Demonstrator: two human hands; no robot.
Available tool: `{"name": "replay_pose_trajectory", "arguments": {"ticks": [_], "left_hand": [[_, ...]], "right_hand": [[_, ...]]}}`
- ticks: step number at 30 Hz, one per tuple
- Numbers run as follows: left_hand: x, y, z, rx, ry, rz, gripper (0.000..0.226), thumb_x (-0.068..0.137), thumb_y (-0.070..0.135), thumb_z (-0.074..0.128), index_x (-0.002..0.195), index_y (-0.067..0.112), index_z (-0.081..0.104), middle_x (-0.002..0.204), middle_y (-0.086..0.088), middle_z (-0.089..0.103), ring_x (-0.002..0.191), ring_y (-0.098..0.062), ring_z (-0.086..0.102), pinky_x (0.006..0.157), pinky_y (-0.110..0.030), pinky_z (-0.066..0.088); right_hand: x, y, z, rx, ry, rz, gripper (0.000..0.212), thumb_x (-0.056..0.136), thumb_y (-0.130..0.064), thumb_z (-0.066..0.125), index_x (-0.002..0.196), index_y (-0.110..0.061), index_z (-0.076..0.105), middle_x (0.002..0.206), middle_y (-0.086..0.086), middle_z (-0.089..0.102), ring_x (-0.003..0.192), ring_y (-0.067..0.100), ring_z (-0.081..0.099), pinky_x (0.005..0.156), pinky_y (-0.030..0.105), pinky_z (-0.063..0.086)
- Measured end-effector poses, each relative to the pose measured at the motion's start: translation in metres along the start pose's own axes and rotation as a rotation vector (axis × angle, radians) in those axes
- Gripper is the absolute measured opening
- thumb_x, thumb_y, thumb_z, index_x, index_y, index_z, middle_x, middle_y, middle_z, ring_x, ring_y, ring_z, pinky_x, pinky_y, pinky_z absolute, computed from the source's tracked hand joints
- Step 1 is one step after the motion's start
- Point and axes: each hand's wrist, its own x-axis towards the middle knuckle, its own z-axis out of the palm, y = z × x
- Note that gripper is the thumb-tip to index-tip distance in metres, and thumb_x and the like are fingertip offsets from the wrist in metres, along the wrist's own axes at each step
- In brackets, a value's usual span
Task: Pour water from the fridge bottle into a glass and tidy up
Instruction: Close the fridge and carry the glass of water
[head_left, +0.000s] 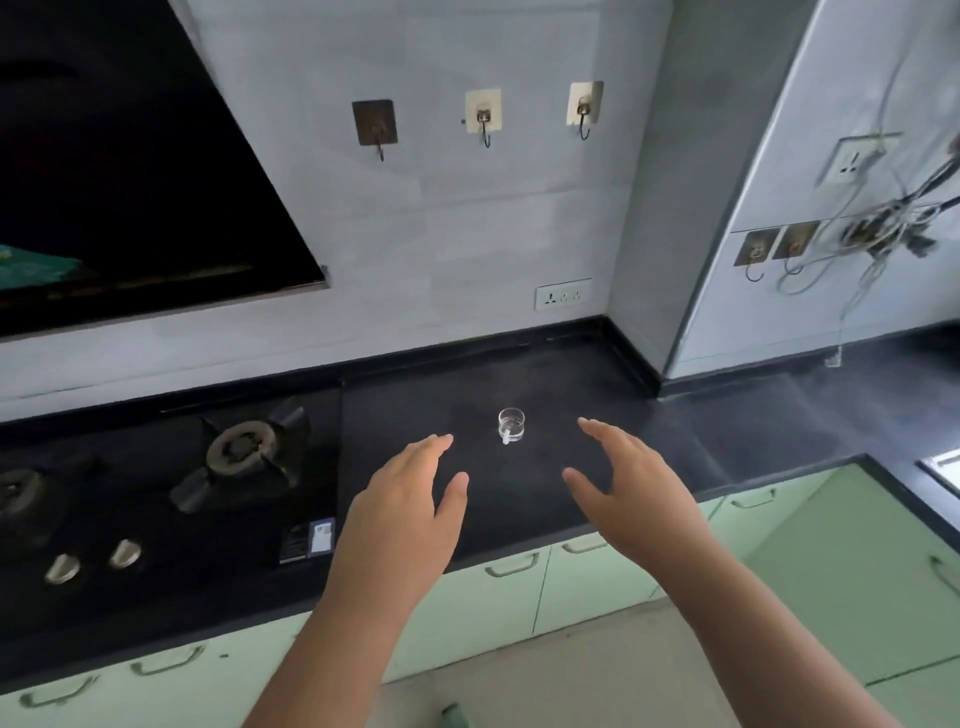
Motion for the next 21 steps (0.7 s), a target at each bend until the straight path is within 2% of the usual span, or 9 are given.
{"name": "replay_pose_trajectory", "arguments": {"ticks": [5, 13, 18, 21], "left_hand": [[0.089, -0.011, 0.044, -0.002, -0.096, 0.016, 0.047, 0.105, 0.045, 0.049, 0.151, 0.034, 0.047, 0.156, 0.014, 0.049, 0.142, -0.010, 0.047, 0.113, -0.038, 0.045], [0.207, -0.034, 0.119, 0.083, -0.367, 0.005, 0.050, 0.107, 0.044, 0.046, 0.154, 0.028, 0.043, 0.157, 0.005, 0.048, 0.139, -0.018, 0.052, 0.110, -0.042, 0.047], [0.249, -0.055, 0.174, 0.022, -0.509, -0.152, 0.048, 0.105, 0.042, 0.049, 0.151, 0.027, 0.047, 0.149, 0.005, 0.056, 0.133, -0.019, 0.056, 0.106, -0.040, 0.049], [0.270, -0.064, 0.209, -0.066, -0.585, -0.314, 0.047, 0.104, 0.041, 0.048, 0.149, 0.027, 0.046, 0.135, 0.006, 0.066, 0.117, -0.017, 0.062, 0.097, -0.036, 0.051]], "right_hand": [[0.066, 0.023, 0.010, -0.026, -0.019, 0.081, 0.062, 0.099, -0.048, 0.058, 0.156, -0.036, 0.035, 0.160, -0.016, 0.039, 0.144, 0.012, 0.042, 0.110, 0.035, 0.043], [0.164, 0.058, 0.037, -0.044, -0.107, 0.171, 0.066, 0.099, -0.045, 0.060, 0.159, -0.031, 0.034, 0.163, -0.008, 0.038, 0.136, 0.017, 0.050, 0.110, 0.036, 0.044], [0.224, 0.086, 0.072, -0.009, -0.271, 0.175, 0.070, 0.097, -0.040, 0.065, 0.159, -0.028, 0.034, 0.162, -0.003, 0.037, 0.140, 0.018, 0.048, 0.111, 0.030, 0.039], [0.268, 0.106, 0.097, 0.004, -0.369, 0.182, 0.073, 0.094, -0.037, 0.070, 0.158, -0.028, 0.036, 0.160, 0.001, 0.041, 0.138, 0.019, 0.051, 0.110, 0.032, 0.043]]}}
